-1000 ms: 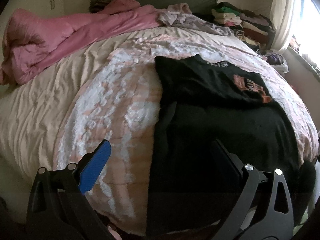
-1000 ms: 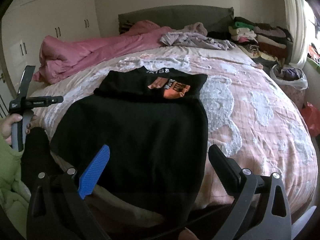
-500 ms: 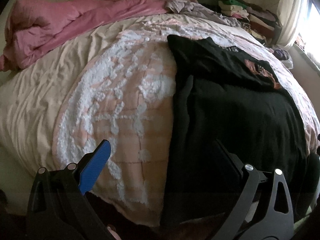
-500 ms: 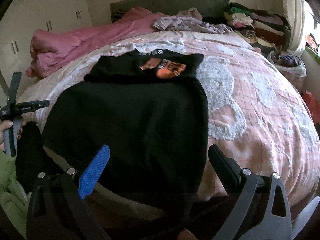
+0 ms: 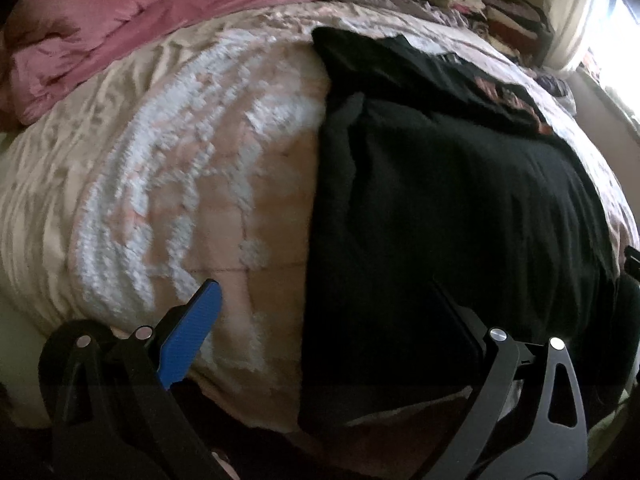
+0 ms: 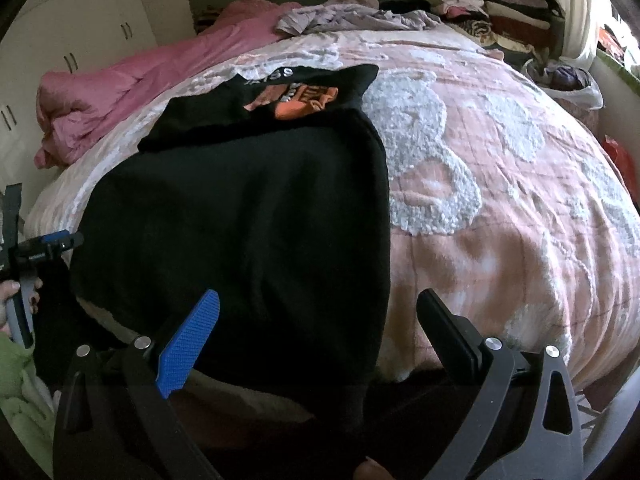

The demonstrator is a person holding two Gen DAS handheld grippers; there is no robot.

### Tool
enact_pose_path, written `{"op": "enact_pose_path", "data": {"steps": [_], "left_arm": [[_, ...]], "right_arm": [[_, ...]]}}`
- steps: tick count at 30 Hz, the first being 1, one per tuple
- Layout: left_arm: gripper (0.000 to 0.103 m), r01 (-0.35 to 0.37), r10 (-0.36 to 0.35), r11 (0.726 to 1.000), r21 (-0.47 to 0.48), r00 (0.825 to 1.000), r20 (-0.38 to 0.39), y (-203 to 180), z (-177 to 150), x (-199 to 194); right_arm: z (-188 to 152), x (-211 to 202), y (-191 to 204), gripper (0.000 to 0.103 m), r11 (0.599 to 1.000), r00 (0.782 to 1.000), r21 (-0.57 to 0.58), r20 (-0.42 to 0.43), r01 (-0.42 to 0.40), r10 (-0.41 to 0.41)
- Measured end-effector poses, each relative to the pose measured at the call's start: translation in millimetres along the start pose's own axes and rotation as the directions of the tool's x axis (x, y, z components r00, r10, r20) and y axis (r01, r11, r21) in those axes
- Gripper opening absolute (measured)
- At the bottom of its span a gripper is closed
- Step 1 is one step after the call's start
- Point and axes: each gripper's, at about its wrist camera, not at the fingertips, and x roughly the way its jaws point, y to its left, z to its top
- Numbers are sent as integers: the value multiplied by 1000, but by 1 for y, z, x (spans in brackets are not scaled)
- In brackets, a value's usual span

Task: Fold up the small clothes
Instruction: 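Grasp the black shirt hem with both grippers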

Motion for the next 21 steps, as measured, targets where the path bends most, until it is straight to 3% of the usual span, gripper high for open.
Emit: {"op": "enact_pose_path", "data": {"steps": [7, 8, 10, 14, 17, 18, 21], "left_arm": [[83, 9, -9, 1000, 1, 1000, -14, 0, -4, 3], [81, 10, -10, 1000, -1, 1000, -17, 0, -5, 4], [77, 13, -13, 1000, -3, 1000, -22, 0, -7, 4], [69, 21, -21, 1000, -14, 999, -34, 1, -10, 5], [59, 28, -28, 999, -22, 999, -37, 3, -11, 4], [51, 34, -35, 999, -24, 999, -38, 3, -11, 4], [37, 57, -58, 998, -25, 997, -47, 2, -13, 3]], "right_arm": [[-5, 14, -9, 97, 999, 999, 50, -40, 1, 1], [-6, 15, -8, 96, 999, 999, 51, -42, -2, 4], [-7, 18, -7, 81, 999, 999, 47, -47, -15, 18], [-10, 24, -4, 78, 998, 998, 43, -42, -41, 43], [-10, 25, -4, 53, 999, 999, 31, -41, -25, 26], [-10, 24, -4, 40, 1000, 999, 19, -40, -10, 11], [-11, 21, -9, 36, 1000, 999, 16, -39, 0, 1]]}}
